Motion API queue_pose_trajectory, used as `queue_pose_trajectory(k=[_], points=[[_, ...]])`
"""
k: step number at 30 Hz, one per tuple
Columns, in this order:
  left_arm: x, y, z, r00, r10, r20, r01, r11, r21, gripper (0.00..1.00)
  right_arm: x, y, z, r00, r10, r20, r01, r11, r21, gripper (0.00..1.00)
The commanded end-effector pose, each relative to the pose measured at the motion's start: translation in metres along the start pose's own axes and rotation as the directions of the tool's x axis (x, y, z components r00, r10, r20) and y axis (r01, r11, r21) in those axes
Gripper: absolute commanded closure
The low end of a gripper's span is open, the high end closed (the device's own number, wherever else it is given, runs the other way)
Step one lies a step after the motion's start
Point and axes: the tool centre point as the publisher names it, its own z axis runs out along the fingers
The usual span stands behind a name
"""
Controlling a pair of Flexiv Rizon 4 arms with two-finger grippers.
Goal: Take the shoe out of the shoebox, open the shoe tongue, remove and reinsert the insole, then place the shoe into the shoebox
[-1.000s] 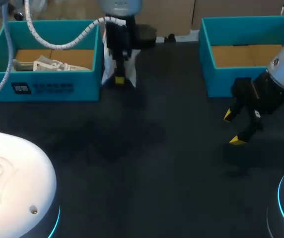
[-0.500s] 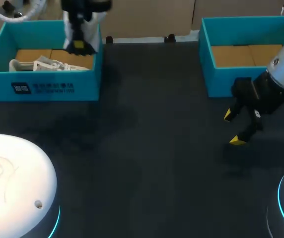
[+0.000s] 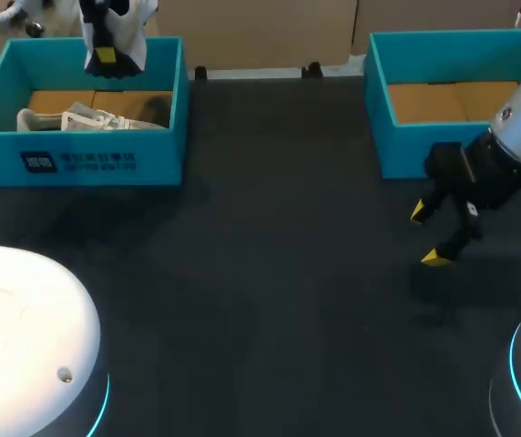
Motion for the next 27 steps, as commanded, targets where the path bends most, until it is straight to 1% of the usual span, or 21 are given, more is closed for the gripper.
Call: queue_pose_trajectory(k=[1, 2, 3, 4, 5, 6, 8, 9, 10, 11, 12, 14, 15, 16, 17, 19, 21, 24, 26, 27], points=[[0.002, 0.001, -0.001, 1.000, 0.000, 0.006, 0.000, 1.000, 0.000, 1.00, 0.001, 0.000, 0.001, 1.000, 0.000, 0.002, 0.000, 1.000, 0.002, 0.00], [-0.004, 0.002, 0.003, 1.000, 0.006, 0.020, -0.005, 1.000, -0.021, 1.00, 0.001, 0.000, 0.001, 1.000, 0.000, 0.002, 0.000, 1.000, 0.002, 0.00], [-0.014, 0.007, 0.006, 1.000, 0.020, -0.003, -0.020, 1.000, -0.018, 1.00, 0.001, 0.000, 0.001, 1.000, 0.000, 0.002, 0.000, 1.000, 0.002, 0.00], [-0.023, 0.012, 0.007, 1.000, 0.015, 0.011, -0.015, 1.000, -0.025, 1.00, 0.001, 0.000, 0.001, 1.000, 0.000, 0.002, 0.000, 1.000, 0.002, 0.00], [-0.033, 0.017, 0.009, 1.000, 0.031, 0.001, -0.031, 0.999, -0.034, 1.00, 0.001, 0.000, 0.001, 1.000, 0.000, 0.002, 0.000, 1.000, 0.002, 0.00], [-0.044, 0.024, 0.010, 1.000, 0.028, -0.003, -0.028, 0.999, -0.028, 1.00, 0.001, 0.000, 0.001, 1.000, 0.000, 0.002, 0.000, 1.000, 0.002, 0.00], [-0.064, 0.038, 0.015, 0.999, 0.037, 0.006, -0.036, 0.998, -0.044, 1.00, 0.001, 0.000, 0.001, 1.000, 0.000, 0.002, 0.000, 1.000, 0.002, 0.00], [-0.076, 0.045, 0.017, 1.000, 0.009, 0.007, -0.008, 0.999, -0.049, 1.00, 0.001, 0.000, 0.001, 1.000, 0.000, 0.002, 0.000, 1.000, 0.002, 0.00], [-0.087, 0.052, 0.019, 1.000, 0.022, -0.003, -0.022, 0.999, -0.034, 1.00, 0.001, 0.000, 0.001, 1.000, 0.000, 0.002, 0.000, 1.000, 0.002, 0.00], [-0.099, 0.060, 0.021, 1.000, -0.001, 0.000, 0.001, 1.000, -0.030, 1.00, 0.001, 0.000, 0.001, 1.000, 0.000, 0.002, 0.000, 1.000, 0.002, 0.00], [-0.109, 0.066, 0.023, 1.000, -0.018, 0.016, 0.019, 0.999, -0.047, 1.00, 0.001, 0.000, 0.001, 1.000, 0.000, 0.002, 0.000, 1.000, 0.002, 0.00], [-0.127, 0.079, 0.026, 1.000, -0.021, 0.020, 0.022, 0.999, -0.030, 1.00, 0.001, 0.000, 0.001, 1.000, 0.000, 0.002, 0.000, 1.000, 0.002, 0.00], [-0.136, 0.085, 0.029, 1.000, -0.024, 0.019, 0.025, 0.999, -0.034, 1.00, 0.001, 0.000, 0.001, 1.000, 0.000, 0.002, 0.000, 1.000, 0.002, 0.00], [-0.142, 0.091, 0.030, 1.000, -0.012, 0.000, 0.012, 1.000, -0.022, 1.00, 0.001, 0.000, 0.001, 1.000, 0.000, 0.002, 0.000, 1.000, 0.002, 0.00], [-0.149, 0.096, 0.031, 1.000, -0.025, 0.006, 0.025, 1.000, -0.017, 1.00, 0.001, 0.000, 0.001, 1.000, 0.000, 0.002, 0.000, 1.000, 0.002, 0.00], [-0.158, 0.103, 0.035, 1.000, -0.018, 0.010, 0.018, 1.000, -0.025, 1.00, 0.001, 0.000, 0.001, 1.000, 0.000, 0.002, 0.000, 1.000, 0.002, 0.00], [-0.166, 0.110, 0.037, 1.000, -0.009, -0.004, 0.009, 1.000, 0.003, 1.00, 0.001, 0.000, 0.001, 1.000, 0.000, 0.002, 0.000, 1.000, 0.002, 0.00], [-0.172, 0.118, 0.040, 0.999, 0.041, -0.010, -0.041, 0.999, 0.035, 1.00, 0.001, 0.000, 0.001, 1.000, 0.000, 0.002, 0.000, 1.000, 0.002, 0.00], [-0.174, 0.121, 0.042, 0.996, 0.085, -0.005, -0.085, 0.996, 0.029, 1.00, 0.001, 0.000, 0.001, 1.000, 0.000, 0.002, 0.000, 1.000, 0.002, 0.00], [-0.174, 0.124, 0.042, 0.990, 0.137, 0.012, -0.137, 0.990, 0.025, 1.00, 0.001, 0.000, 0.001, 1.000, 0.000, 0.002, 0.000, 1.000, 0.002, 0.00]])
